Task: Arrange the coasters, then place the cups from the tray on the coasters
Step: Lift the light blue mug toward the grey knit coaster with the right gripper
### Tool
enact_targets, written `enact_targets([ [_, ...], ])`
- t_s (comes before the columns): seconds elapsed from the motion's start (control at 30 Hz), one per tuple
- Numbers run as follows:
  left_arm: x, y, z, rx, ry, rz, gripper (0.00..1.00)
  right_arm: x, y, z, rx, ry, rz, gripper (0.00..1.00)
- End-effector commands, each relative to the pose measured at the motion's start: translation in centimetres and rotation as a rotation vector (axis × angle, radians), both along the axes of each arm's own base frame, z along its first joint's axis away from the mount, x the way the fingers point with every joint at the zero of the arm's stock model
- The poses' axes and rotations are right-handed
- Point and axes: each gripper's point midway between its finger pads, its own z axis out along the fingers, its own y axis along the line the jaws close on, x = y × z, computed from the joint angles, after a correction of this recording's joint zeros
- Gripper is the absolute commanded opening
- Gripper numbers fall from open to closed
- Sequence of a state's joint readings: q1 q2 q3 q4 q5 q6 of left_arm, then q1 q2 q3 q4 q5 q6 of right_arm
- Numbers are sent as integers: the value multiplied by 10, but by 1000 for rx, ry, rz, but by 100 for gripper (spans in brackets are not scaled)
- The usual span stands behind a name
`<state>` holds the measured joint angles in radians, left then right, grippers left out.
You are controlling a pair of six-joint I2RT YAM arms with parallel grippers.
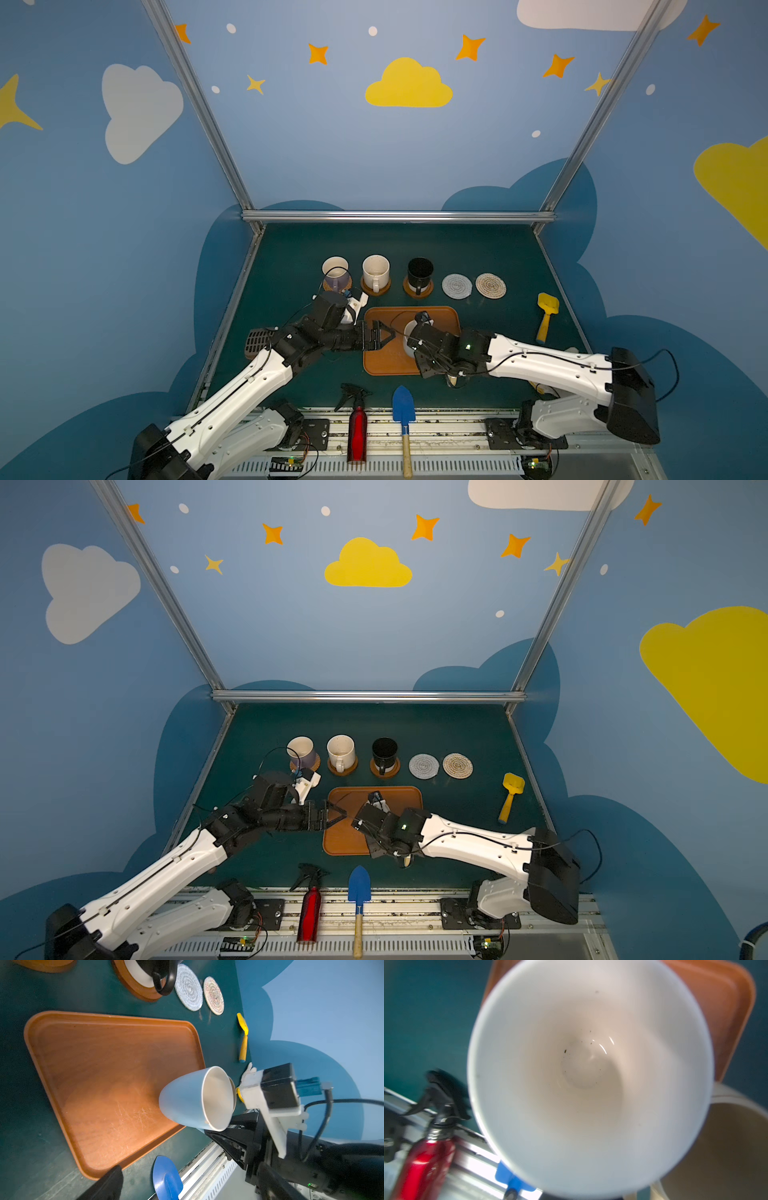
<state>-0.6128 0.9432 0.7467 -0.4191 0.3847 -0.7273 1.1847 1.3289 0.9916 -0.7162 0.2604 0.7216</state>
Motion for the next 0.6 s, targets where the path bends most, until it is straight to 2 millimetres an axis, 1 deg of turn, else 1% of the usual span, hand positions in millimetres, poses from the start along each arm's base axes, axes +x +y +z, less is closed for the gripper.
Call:
enact_targets([
  [0.0,4,-9,34,-104,-64,-16,100,19,10,50,120,-92,7,0],
  [0.1,9,-16,55,-150,-107,-33,100,31,3,66,144,-108,-4,0],
  [0.23,18,-24,71,-170,-146,-47,100,44,-8,83,158,-136,-10,0],
  [0.43,39,-42,87,-236,-178,-51,100,67,-28,106,178,-150,-37,0],
  [0.5,47,-49,88,-242,-173,-44,100,76,-36,112,169,-164,-50,0],
  [0.57,57,-54,85,-196,-163,-14,100,86,-46,117,159,-180,-68,0],
])
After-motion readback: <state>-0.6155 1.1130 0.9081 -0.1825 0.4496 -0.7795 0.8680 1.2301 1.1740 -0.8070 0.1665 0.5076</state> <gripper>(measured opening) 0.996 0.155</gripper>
